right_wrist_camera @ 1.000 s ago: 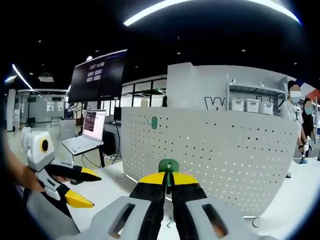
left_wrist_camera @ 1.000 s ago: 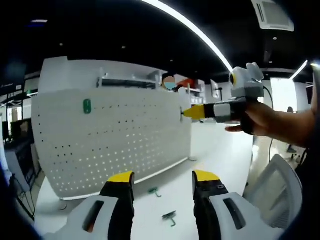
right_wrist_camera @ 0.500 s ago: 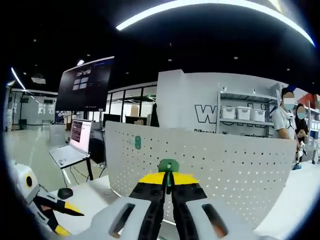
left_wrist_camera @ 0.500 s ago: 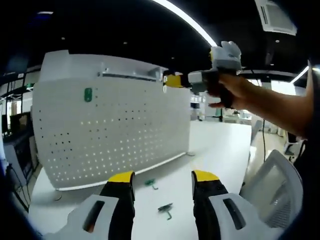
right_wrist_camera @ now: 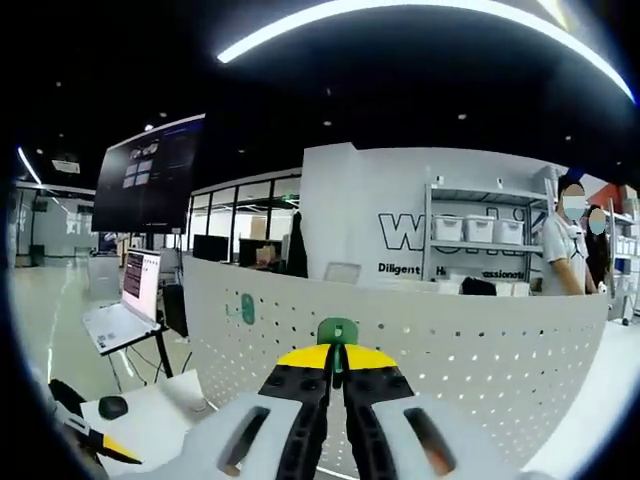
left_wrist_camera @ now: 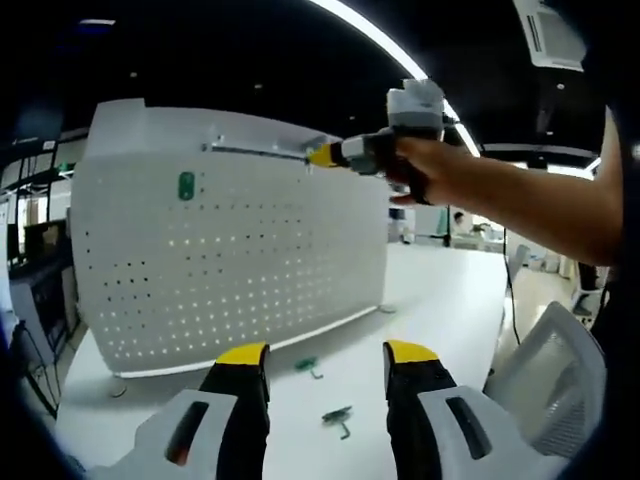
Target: Insert the hook assembly into the mounting plate slot until the hook locks in place.
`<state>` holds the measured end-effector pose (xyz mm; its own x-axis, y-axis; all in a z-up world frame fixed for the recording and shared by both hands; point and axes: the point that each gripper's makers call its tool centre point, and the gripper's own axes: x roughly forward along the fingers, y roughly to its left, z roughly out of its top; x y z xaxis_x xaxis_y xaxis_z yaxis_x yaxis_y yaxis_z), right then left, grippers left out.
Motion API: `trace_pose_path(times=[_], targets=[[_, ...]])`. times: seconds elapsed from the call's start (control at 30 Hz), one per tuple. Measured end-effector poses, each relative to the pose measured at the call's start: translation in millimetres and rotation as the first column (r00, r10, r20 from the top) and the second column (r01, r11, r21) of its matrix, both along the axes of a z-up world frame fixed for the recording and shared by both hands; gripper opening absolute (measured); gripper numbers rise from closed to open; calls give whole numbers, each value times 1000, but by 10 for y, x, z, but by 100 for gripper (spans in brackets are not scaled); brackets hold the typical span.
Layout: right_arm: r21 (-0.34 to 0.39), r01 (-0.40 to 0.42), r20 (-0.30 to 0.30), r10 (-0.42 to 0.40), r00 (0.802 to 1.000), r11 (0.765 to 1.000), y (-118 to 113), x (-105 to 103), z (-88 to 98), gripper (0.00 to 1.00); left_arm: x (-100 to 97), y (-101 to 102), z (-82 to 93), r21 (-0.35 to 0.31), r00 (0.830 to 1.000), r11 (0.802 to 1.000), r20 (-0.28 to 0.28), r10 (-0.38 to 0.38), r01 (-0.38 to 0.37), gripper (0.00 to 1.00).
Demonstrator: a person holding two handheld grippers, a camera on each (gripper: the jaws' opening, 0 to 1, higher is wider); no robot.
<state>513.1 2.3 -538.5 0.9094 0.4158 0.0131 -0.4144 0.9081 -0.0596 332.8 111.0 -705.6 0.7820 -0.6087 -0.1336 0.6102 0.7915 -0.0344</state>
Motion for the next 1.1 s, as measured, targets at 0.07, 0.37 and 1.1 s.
trace_pose_path(times=[0.07, 0.37, 1.1], targets=[[0, 8, -3, -8, 1000, 1000, -8, 80, -6, 2, 9, 5, -9, -1, 1000, 1000, -4, 2, -2, 46], [-5, 22, -25, -22, 999, 1000, 32, 336, -115, 2, 53, 53, -42, -20, 1000, 1000, -26, 15, -16, 46], [9, 42, -54, -42, 998, 999, 91, 630, -254, 2, 67, 83, -70, -33, 999, 999, -44, 21, -23, 46]])
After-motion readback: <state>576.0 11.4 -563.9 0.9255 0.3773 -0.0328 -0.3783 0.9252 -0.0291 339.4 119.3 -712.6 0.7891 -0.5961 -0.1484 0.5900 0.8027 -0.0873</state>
